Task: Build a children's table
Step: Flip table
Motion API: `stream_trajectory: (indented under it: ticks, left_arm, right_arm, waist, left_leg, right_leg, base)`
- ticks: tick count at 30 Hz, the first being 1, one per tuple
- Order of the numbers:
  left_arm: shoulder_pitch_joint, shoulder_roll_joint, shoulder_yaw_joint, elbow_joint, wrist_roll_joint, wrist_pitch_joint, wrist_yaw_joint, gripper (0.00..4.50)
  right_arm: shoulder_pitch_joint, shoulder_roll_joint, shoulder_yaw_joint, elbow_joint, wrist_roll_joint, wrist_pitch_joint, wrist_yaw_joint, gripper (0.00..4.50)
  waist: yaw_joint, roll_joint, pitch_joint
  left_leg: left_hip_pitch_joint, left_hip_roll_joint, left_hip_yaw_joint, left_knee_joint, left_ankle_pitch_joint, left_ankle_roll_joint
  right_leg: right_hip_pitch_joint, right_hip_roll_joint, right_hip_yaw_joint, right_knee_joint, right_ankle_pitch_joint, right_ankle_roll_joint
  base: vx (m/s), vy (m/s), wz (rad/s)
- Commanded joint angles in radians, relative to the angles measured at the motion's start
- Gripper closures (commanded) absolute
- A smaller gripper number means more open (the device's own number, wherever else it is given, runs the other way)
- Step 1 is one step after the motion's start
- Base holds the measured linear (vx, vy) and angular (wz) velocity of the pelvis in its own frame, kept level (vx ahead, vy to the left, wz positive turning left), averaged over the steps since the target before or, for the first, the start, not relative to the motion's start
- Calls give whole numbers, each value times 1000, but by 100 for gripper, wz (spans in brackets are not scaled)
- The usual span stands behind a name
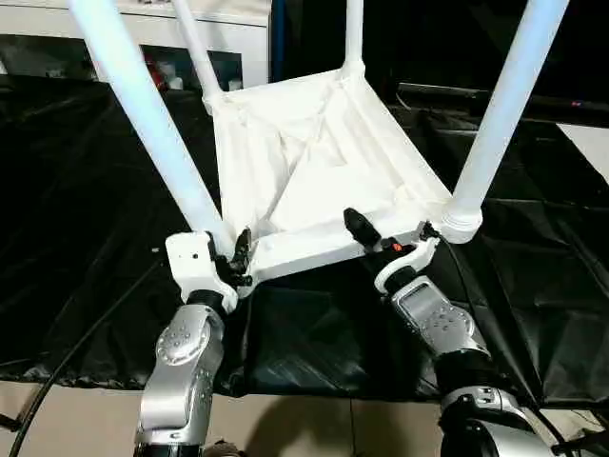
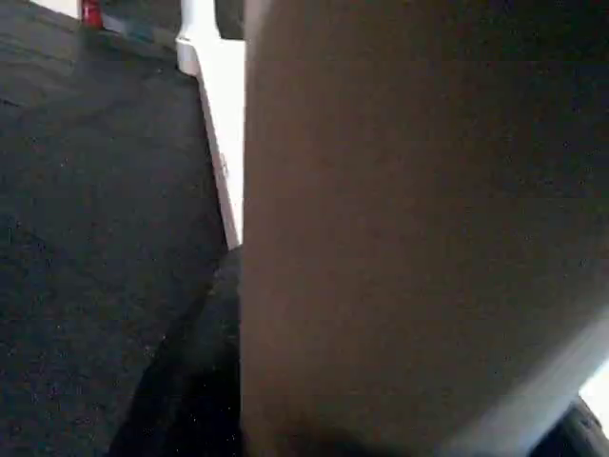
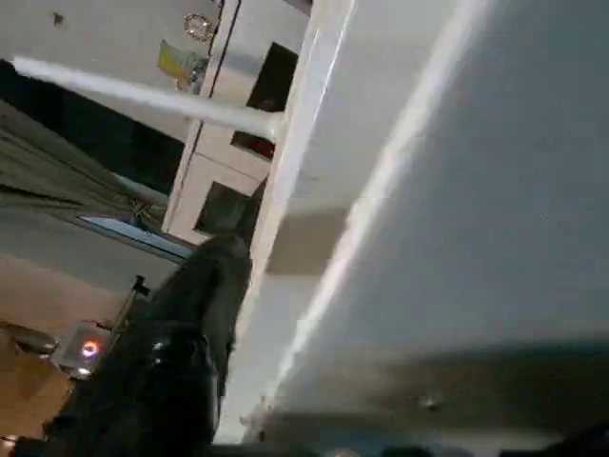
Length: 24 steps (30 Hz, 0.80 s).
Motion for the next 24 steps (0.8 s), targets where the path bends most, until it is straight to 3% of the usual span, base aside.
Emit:
stream_trajectory:
  ticks: [1, 4, 7, 8, 10, 13, 14, 17, 18, 19, 20, 23, 24]
  left_arm:
    - [41, -120, -62, 31, -51, 36, -19, 241]
    - [38, -106, -58, 32, -54, 38, -26, 241]
    - [23, -95, -59, 48, -51, 42, -29, 241]
    - [23, -89, -60, 47, -48, 48, -30, 241]
    - [19, -79, -59, 50, -47, 56, -32, 185]
    - [17, -70, -22, 72, -102, 51, -66, 171]
    - [22, -63, -8, 78, -111, 36, -75, 160]
    - [59, -49, 19, 82, -118, 1, -70, 126]
    - [78, -45, 23, 80, -109, -10, -61, 126]
    - [94, -37, 20, 76, -95, -19, -55, 122]
    - [116, -22, 11, 66, -68, -35, -49, 96]
    - [175, 2, 13, 20, -42, -63, -41, 80]
    - [199, 8, 21, -5, -46, -66, -43, 79]
  right_arm:
    - [-25, -3, -6, -49, 30, 24, 16, 165]
    - [-45, -2, -20, -29, 39, 29, 20, 163]
    - [-74, -8, -32, 0, 41, 25, 24, 203]
    - [-78, -6, -35, 6, 43, 23, 22, 204]
    - [-82, -4, -35, 17, 40, 18, 21, 225]
    - [-79, 3, -23, 12, 14, 2, 8, 238]
    - [-78, 12, -29, -9, 9, -17, -26, 243]
    - [-61, 23, -37, -90, -10, -58, -81, 245]
    - [-50, 22, -34, -112, -22, -69, -90, 245]
    - [-40, 19, -30, -131, -33, -75, -101, 246]
    - [-27, 17, -25, -157, -45, -85, -111, 247]
    - [11, 20, -17, -224, -68, -109, -140, 248]
    - [30, 22, -6, -252, -83, -119, -148, 248]
  waist:
    - [10, -14, -60]
    - [11, -11, -61]
    - [13, -9, -59]
    - [11, -16, -59]
    - [13, -14, -59]
    - [11, -20, -59]
    - [5, -27, -58]
    - [-3, -19, -56]
    - [-6, -30, -55]
    - [-4, -26, -57]
    - [-2, -36, -55]
    - [1, -32, -51]
    - [3, -22, -50]
  left_leg:
    - [7, 73, -21, -73, -28, 61]
    - [8, 73, -21, -73, -21, 54]
    - [7, 71, -21, -74, -35, 46]
    - [7, 71, -20, -74, -41, 43]
    - [7, 70, -19, -74, -44, 43]
    - [9, 69, -16, -72, -35, 39]
    - [9, 70, -15, -72, -30, 41]
    - [11, 72, -17, -75, -42, 32]
    - [9, 72, -16, -75, -48, 32]
    - [11, 72, -17, -75, -50, 28]
    - [12, 75, -18, -75, -50, 29]
    - [13, 76, -19, -80, -82, 15]
    - [16, 77, -19, -83, -98, 3]
  right_leg:
    - [49, -109, 64, -60, -60, -190]
    - [47, -109, 64, -58, -40, -193]
    - [48, -110, 64, -60, -44, -194]
    - [49, -110, 64, -61, -53, -195]
    - [49, -111, 65, -61, -61, -193]
    - [47, -110, 66, -61, -79, -190]
    - [44, -108, 66, -63, -82, -186]
    - [43, -105, 67, -65, -88, -172]
    - [44, -105, 67, -66, -96, -167]
    - [44, -107, 68, -66, -109, -157]
    - [44, -108, 67, -68, -113, -153]
    - [40, -107, 69, -73, -153, -125]
    - [36, -105, 69, -76, -160, -121]
  base:
    - [0, 0, 0]
    - [0, 0, 0]
    - [0, 0, 0]
    - [0, 0, 0]
    - [0, 0, 0]
    - [0, 0, 0]
    - [0, 0, 0]
    - [0, 0, 0]
    - [0, 0, 0]
    - [0, 0, 0]
    - [0, 0, 0]
    - [0, 0, 0]
    - [0, 0, 0]
